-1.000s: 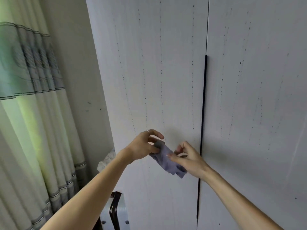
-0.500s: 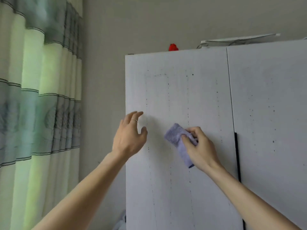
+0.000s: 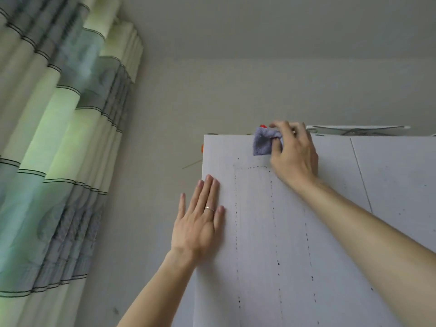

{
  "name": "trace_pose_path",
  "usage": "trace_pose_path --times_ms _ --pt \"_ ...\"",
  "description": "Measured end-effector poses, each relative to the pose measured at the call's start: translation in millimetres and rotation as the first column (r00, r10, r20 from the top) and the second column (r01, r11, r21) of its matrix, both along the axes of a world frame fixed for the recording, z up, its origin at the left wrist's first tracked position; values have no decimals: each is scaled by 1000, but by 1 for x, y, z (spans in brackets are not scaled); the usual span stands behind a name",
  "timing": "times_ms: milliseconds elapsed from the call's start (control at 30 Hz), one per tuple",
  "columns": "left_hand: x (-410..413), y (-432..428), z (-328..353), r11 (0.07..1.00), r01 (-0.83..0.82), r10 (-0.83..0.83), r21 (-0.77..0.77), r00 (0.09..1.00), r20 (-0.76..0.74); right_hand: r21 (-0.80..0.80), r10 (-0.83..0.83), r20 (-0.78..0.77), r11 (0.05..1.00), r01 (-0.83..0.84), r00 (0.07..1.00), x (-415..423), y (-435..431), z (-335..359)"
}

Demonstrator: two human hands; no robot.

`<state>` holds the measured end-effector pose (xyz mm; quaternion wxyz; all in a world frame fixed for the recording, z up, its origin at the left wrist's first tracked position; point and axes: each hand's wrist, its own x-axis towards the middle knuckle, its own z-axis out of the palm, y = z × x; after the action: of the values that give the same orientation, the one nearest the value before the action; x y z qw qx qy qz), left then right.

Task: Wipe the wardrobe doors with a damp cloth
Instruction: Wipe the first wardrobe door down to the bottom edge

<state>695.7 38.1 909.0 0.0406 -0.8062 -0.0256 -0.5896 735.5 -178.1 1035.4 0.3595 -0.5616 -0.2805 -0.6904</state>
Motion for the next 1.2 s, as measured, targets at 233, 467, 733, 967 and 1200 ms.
trace_pose_path --times_ms 233,467,733,967,1200 --pt "5 10 1 999 38 -39 36 999 27 -19 -68 83 997 70 994 35 57 -3" --pt "6 10 -1 995 90 -92 33 994 62 -237 2 259 970 61 966 30 45 -2" --pt "7 10 -3 995 99 -101 26 992 76 -384 -31 91 921 64 995 12 83 -14" --pt "5 8 -5 994 107 -106 1 990 93 -39 -162 -124 987 158 979 29 49 20" --pt "8 7 -7 995 101 -98 -18 989 113 -529 -11 210 840 123 978 32 86 -39"
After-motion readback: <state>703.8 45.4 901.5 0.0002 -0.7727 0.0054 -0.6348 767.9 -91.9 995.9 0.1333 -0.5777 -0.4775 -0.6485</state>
